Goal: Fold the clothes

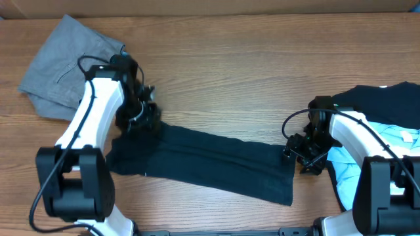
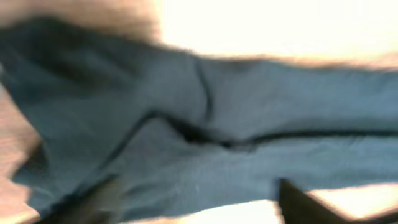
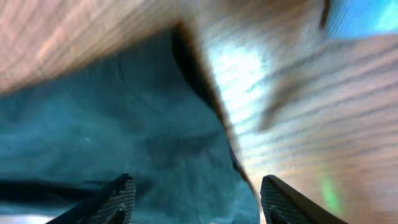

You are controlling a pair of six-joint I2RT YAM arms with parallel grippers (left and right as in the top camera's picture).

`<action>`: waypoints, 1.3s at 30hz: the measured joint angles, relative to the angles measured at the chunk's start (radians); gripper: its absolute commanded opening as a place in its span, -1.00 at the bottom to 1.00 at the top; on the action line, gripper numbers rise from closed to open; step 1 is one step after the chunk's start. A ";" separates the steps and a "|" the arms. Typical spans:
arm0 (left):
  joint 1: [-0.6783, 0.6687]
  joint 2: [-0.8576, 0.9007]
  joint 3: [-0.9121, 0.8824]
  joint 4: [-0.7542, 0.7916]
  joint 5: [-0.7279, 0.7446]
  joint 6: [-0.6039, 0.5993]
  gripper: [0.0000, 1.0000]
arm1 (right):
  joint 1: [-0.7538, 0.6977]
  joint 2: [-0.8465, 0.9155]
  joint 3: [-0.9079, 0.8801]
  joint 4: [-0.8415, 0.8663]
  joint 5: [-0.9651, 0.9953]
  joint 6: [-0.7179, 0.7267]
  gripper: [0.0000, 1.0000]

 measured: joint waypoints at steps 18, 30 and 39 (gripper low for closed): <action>0.000 -0.004 -0.112 0.191 -0.061 -0.022 0.35 | -0.142 -0.545 0.209 0.031 -0.023 -0.050 0.99; 0.000 -0.003 -0.260 0.369 -0.071 -0.045 -0.35 | -0.142 -0.552 0.211 -0.003 -0.047 -0.068 0.96; 0.000 -0.003 -0.303 0.329 -0.067 -0.056 -0.92 | -0.142 -0.552 0.211 -0.006 -0.047 -0.069 0.94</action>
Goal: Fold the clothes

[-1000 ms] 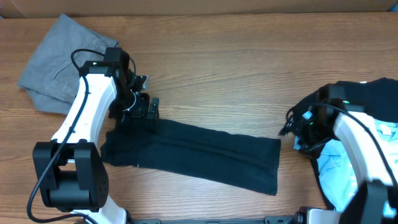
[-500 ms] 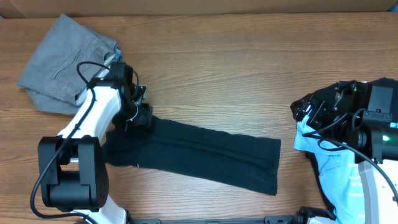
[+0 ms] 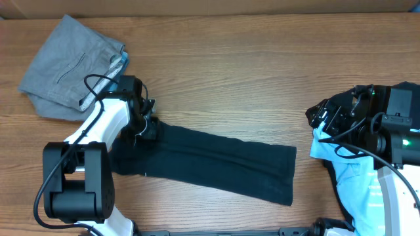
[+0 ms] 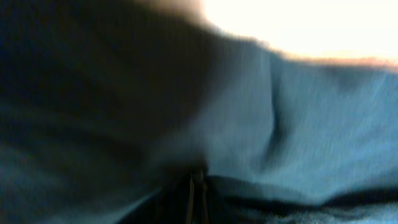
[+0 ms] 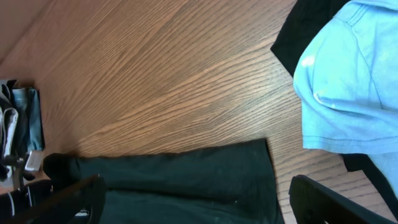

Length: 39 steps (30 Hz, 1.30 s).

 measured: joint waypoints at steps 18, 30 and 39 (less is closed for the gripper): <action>0.000 0.000 0.090 -0.354 -0.001 -0.039 -0.92 | 0.000 0.000 0.000 0.000 0.000 -0.003 0.94; 0.000 0.000 0.090 -0.390 -0.067 -0.077 1.00 | 0.000 0.036 0.000 -0.036 -0.001 -0.003 0.91; 0.000 0.000 0.092 -0.286 -0.031 -0.080 -0.07 | -0.001 0.259 -0.114 -0.132 -0.001 -0.003 0.28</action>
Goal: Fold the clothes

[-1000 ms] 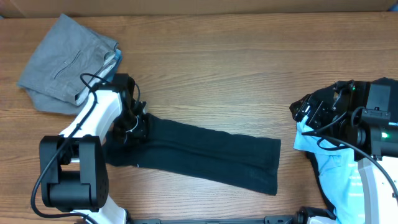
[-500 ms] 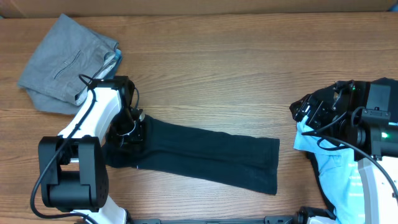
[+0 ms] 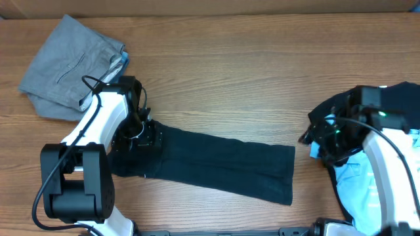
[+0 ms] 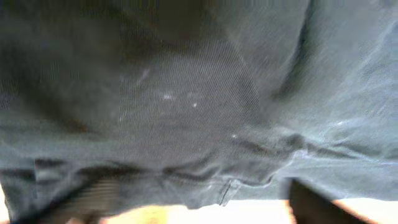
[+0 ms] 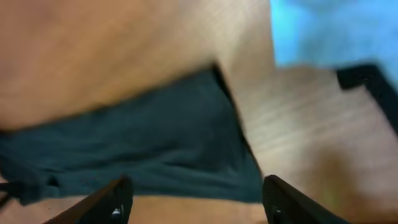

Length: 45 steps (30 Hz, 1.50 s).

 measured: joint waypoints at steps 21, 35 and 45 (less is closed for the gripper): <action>0.000 0.000 0.001 0.066 -0.050 0.001 -0.63 | 0.000 0.115 -0.342 0.199 -0.211 0.083 0.10; 0.000 0.000 -0.111 0.200 -0.152 -0.007 -0.92 | 0.000 0.115 -0.379 0.319 -0.193 0.202 -0.68; 0.024 0.000 -0.125 0.188 -0.237 -0.079 -0.92 | 0.000 0.115 -0.304 0.282 -0.083 0.203 -0.72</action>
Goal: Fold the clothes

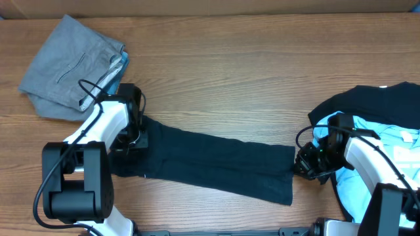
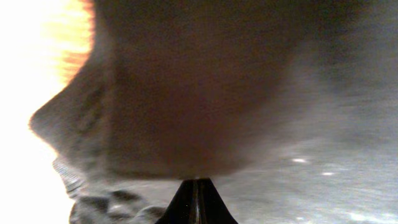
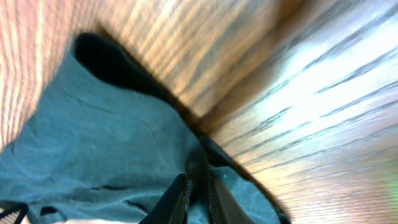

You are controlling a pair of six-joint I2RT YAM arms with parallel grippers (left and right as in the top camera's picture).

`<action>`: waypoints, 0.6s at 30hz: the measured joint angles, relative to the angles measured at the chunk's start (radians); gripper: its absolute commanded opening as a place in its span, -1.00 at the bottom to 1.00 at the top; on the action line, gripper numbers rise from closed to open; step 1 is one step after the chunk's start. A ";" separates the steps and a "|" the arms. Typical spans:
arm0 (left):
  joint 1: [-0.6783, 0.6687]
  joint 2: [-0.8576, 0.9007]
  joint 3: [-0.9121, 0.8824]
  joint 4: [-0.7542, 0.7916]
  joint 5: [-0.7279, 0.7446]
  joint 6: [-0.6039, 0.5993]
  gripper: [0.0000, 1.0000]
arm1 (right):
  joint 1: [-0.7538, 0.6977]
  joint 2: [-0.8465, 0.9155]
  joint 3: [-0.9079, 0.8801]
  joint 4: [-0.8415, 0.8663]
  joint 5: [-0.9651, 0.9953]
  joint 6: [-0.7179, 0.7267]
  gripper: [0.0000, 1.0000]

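Note:
Black trousers (image 1: 210,164) lie folded lengthwise across the wooden table (image 1: 223,65), waist at the left, leg ends at the right. My left gripper (image 1: 134,134) is shut on the waist end; in the left wrist view its fingers (image 2: 196,202) are pressed together in dark cloth (image 2: 298,124). My right gripper (image 1: 303,164) is shut on the hem edge at the right end. The right wrist view shows its fingertips (image 3: 179,196) pinching a fold of the trousers (image 3: 112,143).
Folded grey trousers (image 1: 69,65) lie at the back left corner. A pile of black and light blue clothes (image 1: 380,131) sits at the right edge, under and behind my right arm. A brown wall runs along the table's back edge.
My left gripper has shifted up to the waist's top left corner and shut on it. My right gripper came down from beside the pile to the hem and shut on it.
At first both grippers were low at the trousers' two ends. Then the right arm was raised back over the clothes pile while the left stayed on the waist. Later the right was coming back toward the hem. Now each gripper pinches its end.

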 measured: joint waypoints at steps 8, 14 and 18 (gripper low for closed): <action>0.101 0.000 0.000 -0.012 0.007 -0.028 -0.48 | 0.000 0.000 0.021 -0.020 0.054 -0.031 0.10; 0.114 0.000 0.000 -0.010 0.072 -0.021 -0.04 | 0.000 0.000 0.021 -0.129 -0.019 -0.102 0.52; 0.114 0.000 -0.001 0.027 0.108 -0.021 -0.18 | 0.000 0.000 0.011 -0.097 -0.045 -0.099 0.43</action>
